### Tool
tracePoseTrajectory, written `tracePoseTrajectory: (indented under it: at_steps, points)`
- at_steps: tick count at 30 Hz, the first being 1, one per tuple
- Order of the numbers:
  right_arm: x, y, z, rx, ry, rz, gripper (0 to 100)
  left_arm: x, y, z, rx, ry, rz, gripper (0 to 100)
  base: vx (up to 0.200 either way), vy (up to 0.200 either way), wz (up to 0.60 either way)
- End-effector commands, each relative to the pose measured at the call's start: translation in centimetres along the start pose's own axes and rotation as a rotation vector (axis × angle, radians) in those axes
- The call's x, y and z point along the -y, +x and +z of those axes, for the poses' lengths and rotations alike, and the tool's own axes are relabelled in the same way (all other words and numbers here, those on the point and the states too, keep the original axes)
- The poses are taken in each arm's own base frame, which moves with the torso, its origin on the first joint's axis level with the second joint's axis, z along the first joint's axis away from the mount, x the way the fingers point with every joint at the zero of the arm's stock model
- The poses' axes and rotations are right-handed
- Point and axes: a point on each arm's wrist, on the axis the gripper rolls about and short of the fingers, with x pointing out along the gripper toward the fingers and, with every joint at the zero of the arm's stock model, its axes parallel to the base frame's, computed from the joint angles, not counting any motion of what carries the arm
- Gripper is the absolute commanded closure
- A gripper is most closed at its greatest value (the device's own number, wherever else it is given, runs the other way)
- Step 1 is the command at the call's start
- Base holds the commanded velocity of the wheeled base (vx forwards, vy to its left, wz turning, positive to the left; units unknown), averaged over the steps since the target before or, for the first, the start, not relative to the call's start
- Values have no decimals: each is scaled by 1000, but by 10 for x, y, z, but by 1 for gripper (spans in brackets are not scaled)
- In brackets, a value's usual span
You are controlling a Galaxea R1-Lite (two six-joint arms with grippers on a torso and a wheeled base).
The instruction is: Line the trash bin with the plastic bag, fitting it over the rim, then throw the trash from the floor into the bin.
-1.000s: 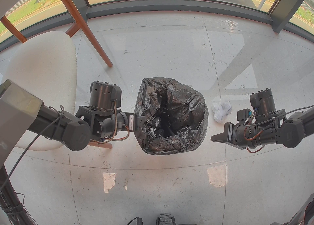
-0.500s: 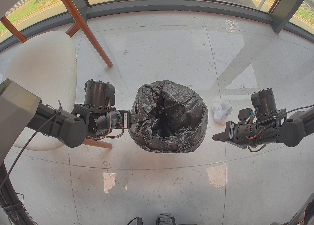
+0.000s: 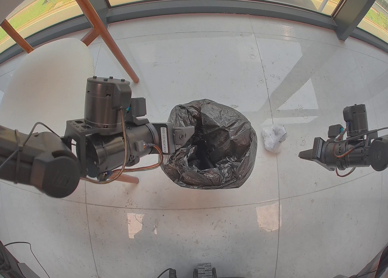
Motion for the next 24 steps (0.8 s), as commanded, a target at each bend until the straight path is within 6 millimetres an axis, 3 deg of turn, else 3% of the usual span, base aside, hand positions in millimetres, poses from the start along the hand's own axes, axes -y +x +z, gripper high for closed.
tracePoseTrajectory:
  at_steps: [1, 7, 11, 24]
  points:
    - [31, -12, -4, 10, -8, -76, 0, 15, -36, -3, 14, -14, -76, 0, 0, 0, 0]
    - [33, -6, -12, 8, -22, -99, 0, 11, -42, -12, 39, -52, -108, 0, 0, 0, 0]
    - [55, 20, -10, 39, 5, -185, 0, 10, -45, -14, 36, -55, -117, 0, 0, 0, 0]
    - [76, 74, -5, 198, -40, -189, 0, 7, -53, 9, 124, -54, -119, 0, 0, -15, 0]
